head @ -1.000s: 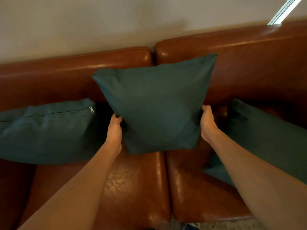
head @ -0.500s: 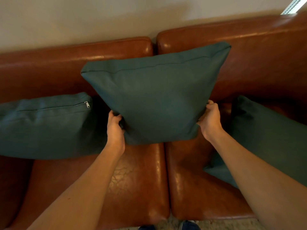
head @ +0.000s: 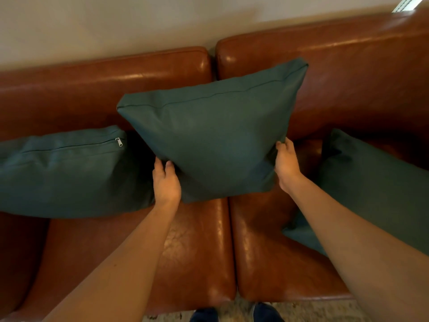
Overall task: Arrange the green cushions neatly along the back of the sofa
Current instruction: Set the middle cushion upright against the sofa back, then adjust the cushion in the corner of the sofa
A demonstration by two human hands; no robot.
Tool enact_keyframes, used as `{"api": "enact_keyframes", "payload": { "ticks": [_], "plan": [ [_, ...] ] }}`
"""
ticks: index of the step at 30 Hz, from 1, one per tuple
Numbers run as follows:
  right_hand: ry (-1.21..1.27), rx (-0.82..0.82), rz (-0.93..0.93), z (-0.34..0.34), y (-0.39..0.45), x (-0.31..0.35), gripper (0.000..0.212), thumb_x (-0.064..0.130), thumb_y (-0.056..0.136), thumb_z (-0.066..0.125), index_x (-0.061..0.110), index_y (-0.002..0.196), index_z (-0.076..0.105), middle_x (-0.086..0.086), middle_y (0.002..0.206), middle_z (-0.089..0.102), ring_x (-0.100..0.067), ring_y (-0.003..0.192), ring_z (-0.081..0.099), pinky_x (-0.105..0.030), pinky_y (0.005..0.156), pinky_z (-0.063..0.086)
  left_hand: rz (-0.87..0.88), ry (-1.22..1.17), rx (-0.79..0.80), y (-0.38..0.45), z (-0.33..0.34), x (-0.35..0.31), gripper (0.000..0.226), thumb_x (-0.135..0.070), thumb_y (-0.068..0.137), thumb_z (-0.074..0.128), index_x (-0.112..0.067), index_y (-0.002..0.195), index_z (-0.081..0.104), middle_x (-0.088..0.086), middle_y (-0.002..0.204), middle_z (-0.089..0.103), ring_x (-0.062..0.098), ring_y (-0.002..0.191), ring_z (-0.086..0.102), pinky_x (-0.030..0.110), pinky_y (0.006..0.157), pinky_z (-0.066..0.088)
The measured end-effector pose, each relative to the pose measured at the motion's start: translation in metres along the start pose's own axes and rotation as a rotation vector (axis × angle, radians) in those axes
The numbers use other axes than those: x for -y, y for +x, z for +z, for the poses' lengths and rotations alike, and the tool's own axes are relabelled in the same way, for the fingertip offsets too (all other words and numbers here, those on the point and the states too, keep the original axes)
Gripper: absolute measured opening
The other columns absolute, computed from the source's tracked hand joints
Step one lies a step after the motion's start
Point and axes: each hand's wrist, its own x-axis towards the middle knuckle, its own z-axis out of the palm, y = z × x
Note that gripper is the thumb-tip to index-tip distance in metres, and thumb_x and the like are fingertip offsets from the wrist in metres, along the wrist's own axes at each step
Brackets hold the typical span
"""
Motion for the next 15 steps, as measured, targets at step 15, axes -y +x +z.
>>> {"api": "enact_keyframes", "payload": {
  "ticks": [15],
  "plan": [
    [-0.155,-0.011,0.152,-0.102,-0.082,-0.061,0.04,0.023,0.098,0.05,0.017,0.138,0.047,-0.003,0.125,0.053,-0.015,0.108,0.049,-0.026,0.091,0.035,-0.217,-0.021,0.105,-0.141,0.068,0.034,0.038,-0.018,0.094,0.056,-0.008,0.131,0.054,0.002,0.117,0.058,0.014,0.105,0.052,0.022,0.092,0.036]
  ]
}}
